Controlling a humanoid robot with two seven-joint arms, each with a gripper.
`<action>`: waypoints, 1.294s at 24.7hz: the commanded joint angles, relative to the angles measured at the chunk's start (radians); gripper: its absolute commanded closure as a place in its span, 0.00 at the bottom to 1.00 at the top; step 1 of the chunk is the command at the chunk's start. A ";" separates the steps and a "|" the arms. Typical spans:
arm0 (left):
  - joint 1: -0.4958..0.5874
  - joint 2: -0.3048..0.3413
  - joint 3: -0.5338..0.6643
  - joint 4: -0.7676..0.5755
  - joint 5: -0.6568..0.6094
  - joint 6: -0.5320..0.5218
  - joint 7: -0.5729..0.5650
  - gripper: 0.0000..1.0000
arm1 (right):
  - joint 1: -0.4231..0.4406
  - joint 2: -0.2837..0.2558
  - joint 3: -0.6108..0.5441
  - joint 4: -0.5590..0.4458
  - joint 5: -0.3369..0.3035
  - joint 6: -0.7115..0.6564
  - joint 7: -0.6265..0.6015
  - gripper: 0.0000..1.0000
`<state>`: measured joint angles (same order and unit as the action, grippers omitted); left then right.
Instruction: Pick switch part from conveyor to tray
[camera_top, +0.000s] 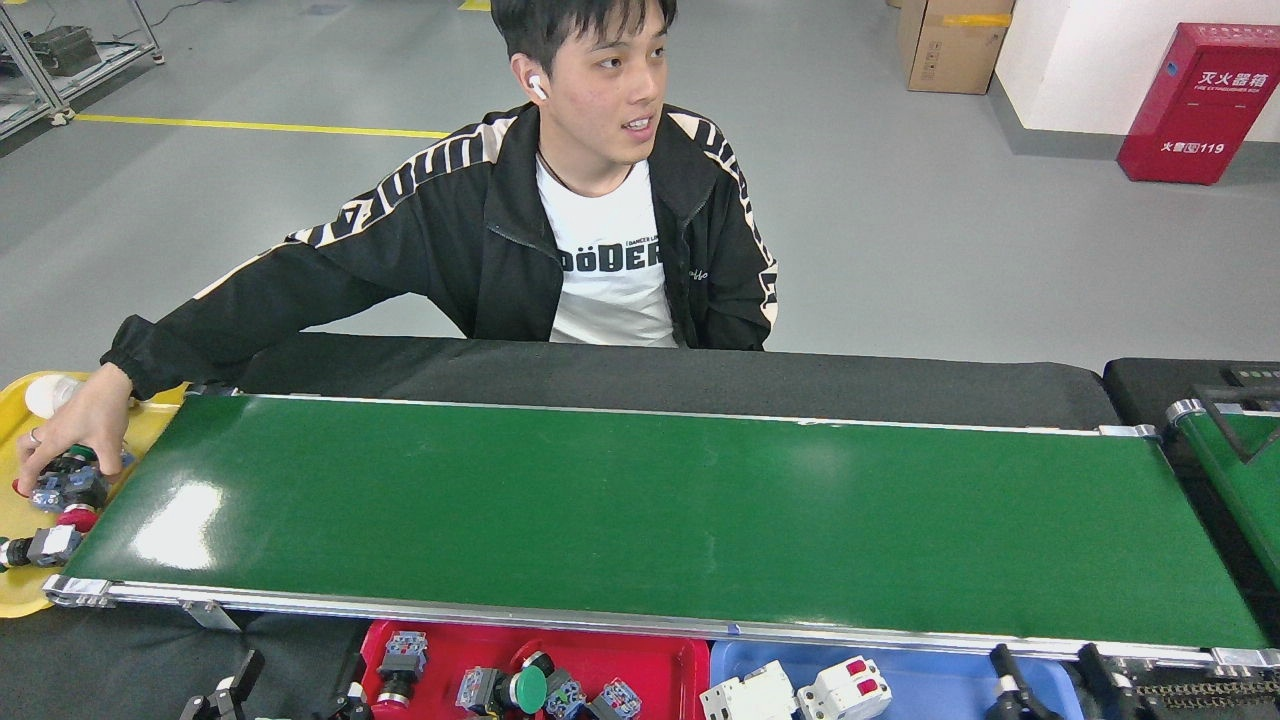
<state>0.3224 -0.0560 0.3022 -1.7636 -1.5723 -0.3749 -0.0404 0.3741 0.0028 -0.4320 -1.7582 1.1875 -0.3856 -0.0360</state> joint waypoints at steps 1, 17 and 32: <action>-0.005 -0.004 -0.009 -0.014 0.008 -0.009 0.005 0.00 | -0.009 -0.006 -0.025 -0.015 -0.002 0.007 -0.008 0.05; -0.014 -0.010 -0.037 -0.016 0.008 -0.012 0.011 0.00 | -0.083 0.055 -0.025 -0.014 0.078 0.128 0.001 0.04; -0.043 -0.027 -0.115 -0.016 0.003 -0.001 0.031 0.00 | 0.074 -0.034 0.064 -0.014 -0.085 0.278 -0.191 0.02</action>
<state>0.2866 -0.0896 0.1936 -1.7657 -1.5681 -0.3811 -0.0072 0.4471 -0.0191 -0.3669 -1.7583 1.1139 -0.1103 -0.2016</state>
